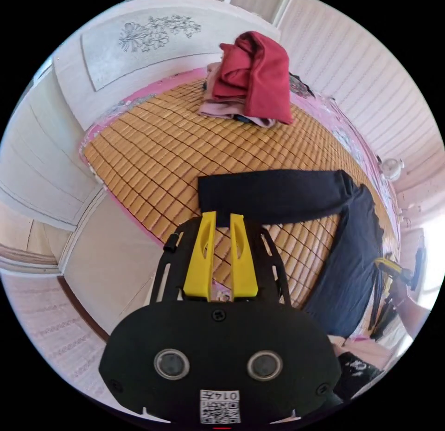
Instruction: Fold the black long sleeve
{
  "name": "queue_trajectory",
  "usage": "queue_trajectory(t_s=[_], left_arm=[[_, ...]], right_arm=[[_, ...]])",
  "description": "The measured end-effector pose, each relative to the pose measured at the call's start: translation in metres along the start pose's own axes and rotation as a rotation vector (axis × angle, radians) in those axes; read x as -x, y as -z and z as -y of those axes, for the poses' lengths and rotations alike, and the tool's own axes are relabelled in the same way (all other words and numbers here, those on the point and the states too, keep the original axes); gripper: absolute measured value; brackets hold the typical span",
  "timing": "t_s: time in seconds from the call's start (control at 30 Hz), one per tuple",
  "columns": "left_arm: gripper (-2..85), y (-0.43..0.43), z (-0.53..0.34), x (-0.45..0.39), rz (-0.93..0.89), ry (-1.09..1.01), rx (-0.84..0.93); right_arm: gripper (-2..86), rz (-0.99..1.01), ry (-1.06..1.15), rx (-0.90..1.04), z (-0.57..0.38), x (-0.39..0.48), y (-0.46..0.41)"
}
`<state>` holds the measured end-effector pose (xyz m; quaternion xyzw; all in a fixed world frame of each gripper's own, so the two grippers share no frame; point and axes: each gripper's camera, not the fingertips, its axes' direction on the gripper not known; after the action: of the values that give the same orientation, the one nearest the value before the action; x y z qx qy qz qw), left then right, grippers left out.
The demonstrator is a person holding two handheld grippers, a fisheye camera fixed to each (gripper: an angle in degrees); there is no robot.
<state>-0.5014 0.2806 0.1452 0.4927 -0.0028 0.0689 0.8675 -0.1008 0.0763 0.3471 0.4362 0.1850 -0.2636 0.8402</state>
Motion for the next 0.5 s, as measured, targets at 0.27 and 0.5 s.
queue_trajectory(t_s=[0.27,0.5], left_arm=[[3.9,-0.028,-0.074,-0.166,-0.227,-0.408,0.292],[0.1,-0.063,-0.106,-0.247,-0.026,-0.578,0.337]], right_arm=[[6.3,0.009,-0.313,0.273,-0.174,-0.017,0.001],[4.4,-0.015,-0.381,0.311,-0.218,-0.028,-0.012]])
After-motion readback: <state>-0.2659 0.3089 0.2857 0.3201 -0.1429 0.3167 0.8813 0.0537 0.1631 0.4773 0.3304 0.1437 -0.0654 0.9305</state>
